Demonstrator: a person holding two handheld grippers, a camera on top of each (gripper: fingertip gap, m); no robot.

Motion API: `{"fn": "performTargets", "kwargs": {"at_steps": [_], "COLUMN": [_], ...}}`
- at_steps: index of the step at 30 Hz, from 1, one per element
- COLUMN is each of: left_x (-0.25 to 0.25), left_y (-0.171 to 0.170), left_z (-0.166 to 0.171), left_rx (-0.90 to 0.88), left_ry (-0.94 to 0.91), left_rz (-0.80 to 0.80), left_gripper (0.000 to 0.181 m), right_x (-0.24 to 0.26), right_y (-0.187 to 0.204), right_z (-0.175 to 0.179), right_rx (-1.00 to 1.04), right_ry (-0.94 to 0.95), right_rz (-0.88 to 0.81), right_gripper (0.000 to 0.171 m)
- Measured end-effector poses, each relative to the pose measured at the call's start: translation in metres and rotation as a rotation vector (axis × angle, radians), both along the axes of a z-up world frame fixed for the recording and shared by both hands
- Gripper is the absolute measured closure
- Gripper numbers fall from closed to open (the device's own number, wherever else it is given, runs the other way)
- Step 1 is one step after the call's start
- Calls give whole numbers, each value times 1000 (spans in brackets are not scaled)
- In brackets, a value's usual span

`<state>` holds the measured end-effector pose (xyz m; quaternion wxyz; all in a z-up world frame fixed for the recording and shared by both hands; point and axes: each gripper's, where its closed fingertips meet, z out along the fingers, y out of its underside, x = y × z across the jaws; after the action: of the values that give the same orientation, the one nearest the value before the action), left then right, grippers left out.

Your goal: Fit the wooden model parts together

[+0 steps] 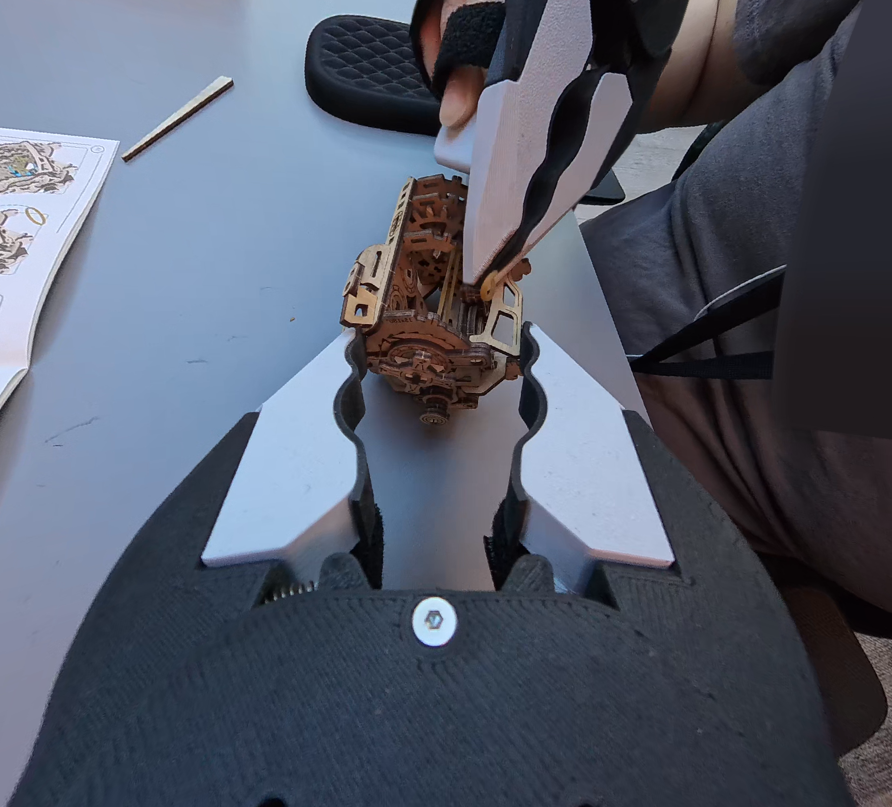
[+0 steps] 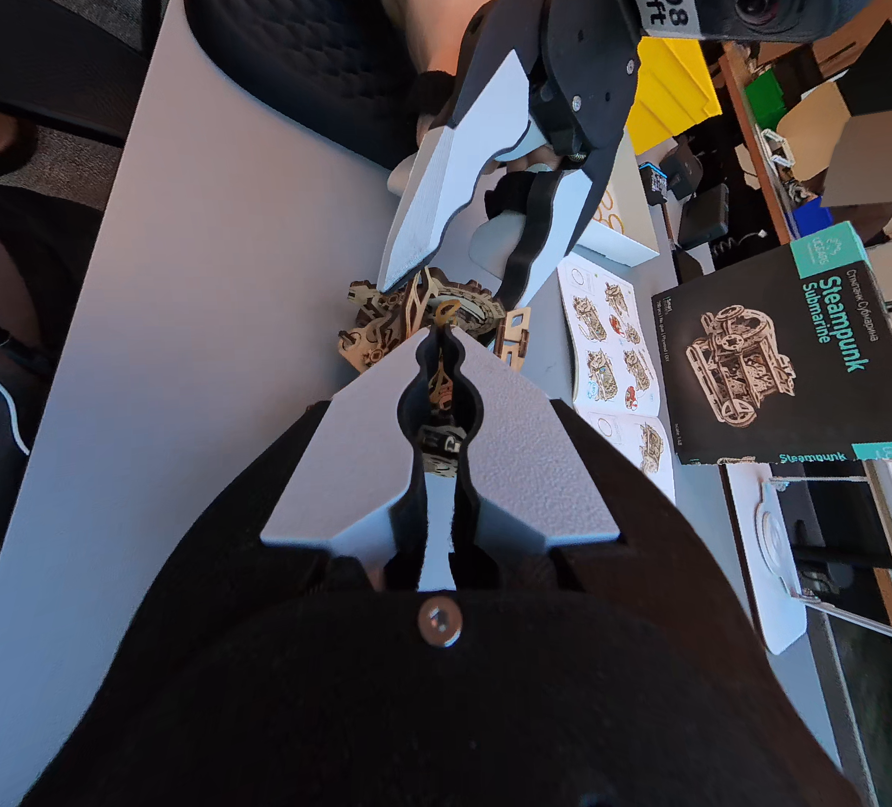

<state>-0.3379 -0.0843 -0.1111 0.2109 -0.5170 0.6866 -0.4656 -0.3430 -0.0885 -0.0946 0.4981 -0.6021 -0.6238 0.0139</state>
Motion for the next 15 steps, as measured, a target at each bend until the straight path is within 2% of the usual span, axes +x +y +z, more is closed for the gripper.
{"fn": "performTargets", "kwargs": {"at_steps": [15], "left_x": [3], "left_y": [3], "left_z": [-2], "left_rx": [22], "left_ry": [2], "left_rz": [30], "left_gripper": [119], "right_x": [-6], "right_y": [5], "right_z": [-3], "right_rx": [-185], "right_ry": [-67], "right_rz": [-84], "right_gripper": [171]}}
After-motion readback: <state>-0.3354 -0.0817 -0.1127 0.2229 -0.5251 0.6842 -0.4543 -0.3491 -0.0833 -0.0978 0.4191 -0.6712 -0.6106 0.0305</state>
